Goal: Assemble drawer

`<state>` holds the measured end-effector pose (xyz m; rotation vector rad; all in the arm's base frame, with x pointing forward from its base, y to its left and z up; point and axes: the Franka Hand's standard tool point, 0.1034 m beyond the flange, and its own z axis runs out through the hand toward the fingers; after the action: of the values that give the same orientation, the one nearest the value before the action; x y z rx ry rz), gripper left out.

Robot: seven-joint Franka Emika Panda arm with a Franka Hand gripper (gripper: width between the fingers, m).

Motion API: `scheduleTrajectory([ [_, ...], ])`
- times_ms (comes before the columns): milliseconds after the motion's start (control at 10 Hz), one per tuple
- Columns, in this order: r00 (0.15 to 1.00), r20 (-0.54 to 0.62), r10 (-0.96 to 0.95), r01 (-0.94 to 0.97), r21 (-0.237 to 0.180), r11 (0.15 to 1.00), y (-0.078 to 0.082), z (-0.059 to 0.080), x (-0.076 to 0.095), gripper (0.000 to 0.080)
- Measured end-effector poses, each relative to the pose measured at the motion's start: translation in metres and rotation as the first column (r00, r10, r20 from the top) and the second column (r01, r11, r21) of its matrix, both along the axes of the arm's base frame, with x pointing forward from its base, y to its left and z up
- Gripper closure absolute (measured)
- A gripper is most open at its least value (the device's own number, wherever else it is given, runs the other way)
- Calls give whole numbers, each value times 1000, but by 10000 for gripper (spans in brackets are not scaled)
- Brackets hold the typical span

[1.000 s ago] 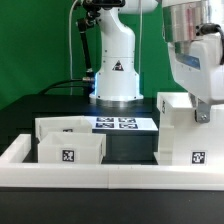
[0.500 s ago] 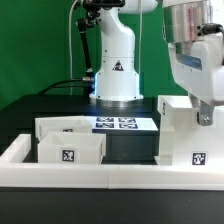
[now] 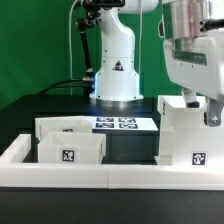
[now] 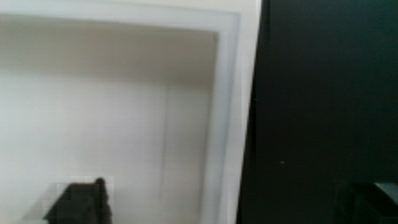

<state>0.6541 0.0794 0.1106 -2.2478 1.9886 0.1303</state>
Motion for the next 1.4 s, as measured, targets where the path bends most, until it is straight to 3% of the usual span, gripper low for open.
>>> scheduleTrajectory([
  [400, 966, 39, 255, -255, -1, 967, -4, 27, -4, 150],
  [700, 965, 38, 260, -260, -2, 966, -2, 24, -5, 150],
  [800, 935, 52, 350, -350, -10, 937, -3, 23, -5, 150],
  [900, 880, 64, 472, -471, -21, 882, -4, 23, -6, 150],
  [1100, 677, 72, 732, -732, -41, 681, -13, 25, -13, 150],
  [1400, 486, 96, 869, -868, -66, 493, -15, 23, -13, 150],
])
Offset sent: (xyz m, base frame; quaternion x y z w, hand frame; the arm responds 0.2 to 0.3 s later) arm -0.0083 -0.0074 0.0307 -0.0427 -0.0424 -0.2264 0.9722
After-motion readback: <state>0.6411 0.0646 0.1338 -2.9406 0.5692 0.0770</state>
